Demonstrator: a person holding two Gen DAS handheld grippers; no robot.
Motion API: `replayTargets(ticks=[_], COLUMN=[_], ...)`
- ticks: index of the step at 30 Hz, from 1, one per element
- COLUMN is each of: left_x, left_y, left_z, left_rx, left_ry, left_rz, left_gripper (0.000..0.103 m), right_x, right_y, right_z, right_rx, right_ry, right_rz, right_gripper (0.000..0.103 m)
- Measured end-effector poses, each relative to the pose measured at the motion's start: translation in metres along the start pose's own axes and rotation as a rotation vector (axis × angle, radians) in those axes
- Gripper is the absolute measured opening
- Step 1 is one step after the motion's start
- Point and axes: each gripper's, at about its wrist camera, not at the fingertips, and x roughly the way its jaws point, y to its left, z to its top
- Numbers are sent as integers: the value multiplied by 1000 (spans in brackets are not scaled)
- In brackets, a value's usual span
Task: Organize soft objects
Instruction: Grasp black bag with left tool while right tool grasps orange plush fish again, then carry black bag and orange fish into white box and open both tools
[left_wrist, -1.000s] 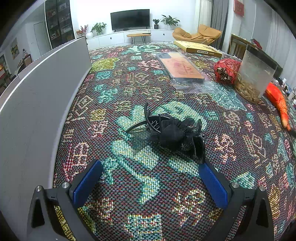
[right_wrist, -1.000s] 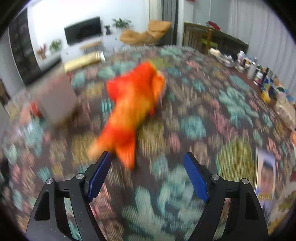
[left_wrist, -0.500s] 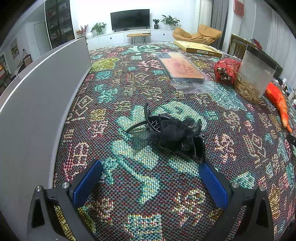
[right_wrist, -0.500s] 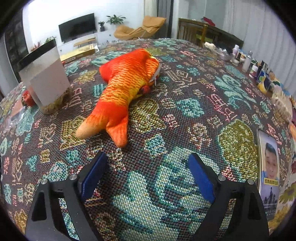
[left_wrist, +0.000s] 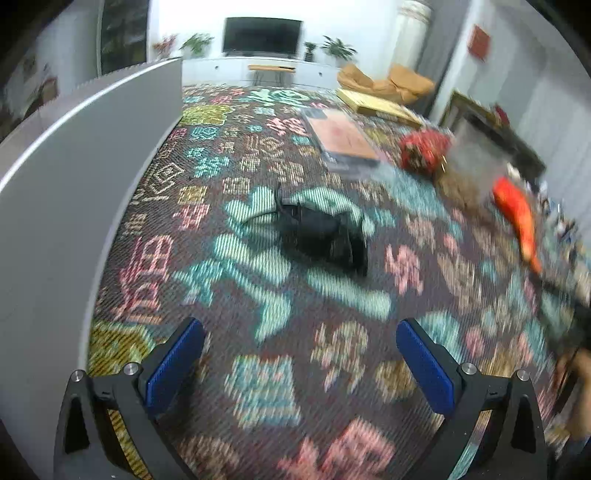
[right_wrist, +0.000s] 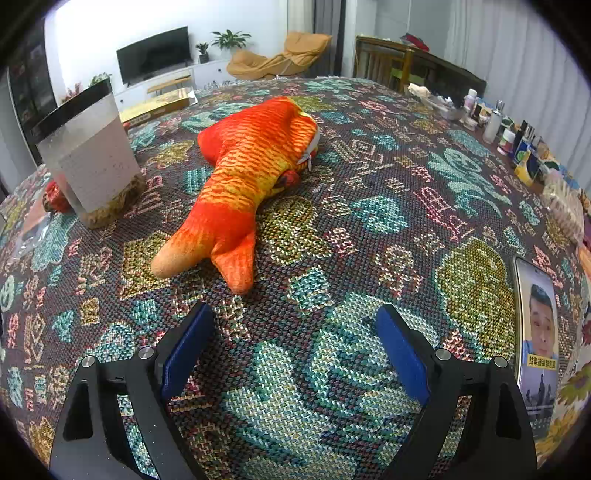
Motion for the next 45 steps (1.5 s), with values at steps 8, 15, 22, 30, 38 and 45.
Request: replayTargets(ticks=[8, 15, 22, 30, 38, 45], left_x=[54, 54, 49, 41, -3, -61], left_y=[-33, -32, -31, -20, -14, -15], left_z=[61, 60, 63, 58, 56, 70], left_rx=[17, 73, 84, 35, 2, -91], left_ry=[29, 40, 42, 48, -2, -78], left_rz=[-135, -50, 45, -24, -129, -283], left_gripper=[103, 102, 34, 34, 34, 34], right_x=[0, -1, -5, 36, 59, -58], right_y=[0, -1, -34, -26, 1, 7], right_z=[0, 0, 15, 136, 142, 145], right_rx=[-1, 0, 89, 203, 16, 3], right_ry=[0, 0, -11, 62, 110, -136], right_rz=[0, 1, 217, 274, 129, 217], right_gripper=[91, 91, 91, 89, 26, 26])
